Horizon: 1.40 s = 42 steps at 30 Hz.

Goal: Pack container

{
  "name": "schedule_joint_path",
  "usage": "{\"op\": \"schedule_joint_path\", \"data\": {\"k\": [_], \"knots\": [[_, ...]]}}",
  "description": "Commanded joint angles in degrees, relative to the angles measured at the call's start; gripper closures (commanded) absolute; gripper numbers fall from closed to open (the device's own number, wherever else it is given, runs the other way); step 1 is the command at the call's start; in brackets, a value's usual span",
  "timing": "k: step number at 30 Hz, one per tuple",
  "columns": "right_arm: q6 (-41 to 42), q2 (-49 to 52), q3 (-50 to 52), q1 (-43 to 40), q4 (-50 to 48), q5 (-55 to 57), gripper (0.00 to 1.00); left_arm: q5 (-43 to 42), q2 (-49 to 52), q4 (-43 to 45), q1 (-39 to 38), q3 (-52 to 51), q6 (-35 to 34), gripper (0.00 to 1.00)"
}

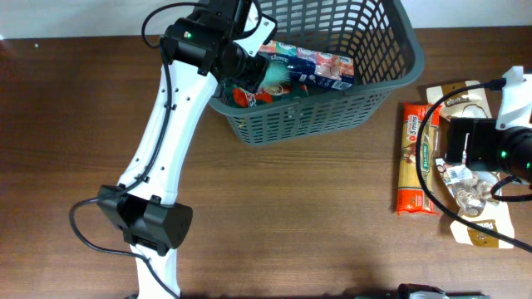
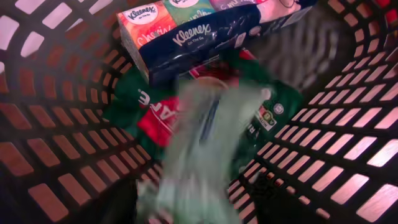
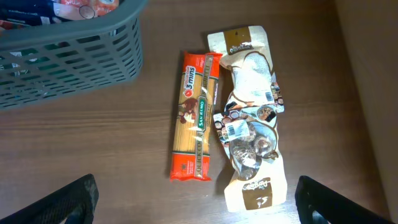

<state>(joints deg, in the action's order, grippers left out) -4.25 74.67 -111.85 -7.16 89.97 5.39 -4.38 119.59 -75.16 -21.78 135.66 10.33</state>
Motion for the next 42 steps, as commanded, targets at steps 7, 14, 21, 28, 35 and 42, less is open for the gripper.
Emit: {"op": "schedule_joint_path", "data": {"k": [7, 14, 21, 28, 35, 42], "knots": [[0.7, -0.3, -0.7, -0.4, -0.2, 0.9, 0.01, -0.7, 0.4, 1.9, 0.2, 1.1, 0.0, 0.21], [0.7, -0.3, -0.7, -0.4, -0.2, 0.9, 0.01, -0.7, 0.3, 10.6, 0.2, 2.1, 0.0, 0.00], [0.7, -0.3, -0.7, -0.4, -0.2, 0.9, 0.01, 6.8, 0.3, 15.4, 0.2, 8.3, 1.9, 0.01], [0.7, -0.3, -0.7, -0.4, -0.2, 0.9, 0.01, 28.7, -0.9, 12.1, 0.2, 18.7, 2.2, 0.01], [0.7, -0.3, -0.7, -0.4, -0.2, 0.9, 0.01, 40.9, -9.8, 2.9, 0.2, 23.1, -3.6, 0.21], [0.7, -0.3, -0.7, -0.4, -0.2, 0.9, 0.01, 51.3, -18.0, -12.1, 0.2, 23.1, -15.6, 0.25]]}}
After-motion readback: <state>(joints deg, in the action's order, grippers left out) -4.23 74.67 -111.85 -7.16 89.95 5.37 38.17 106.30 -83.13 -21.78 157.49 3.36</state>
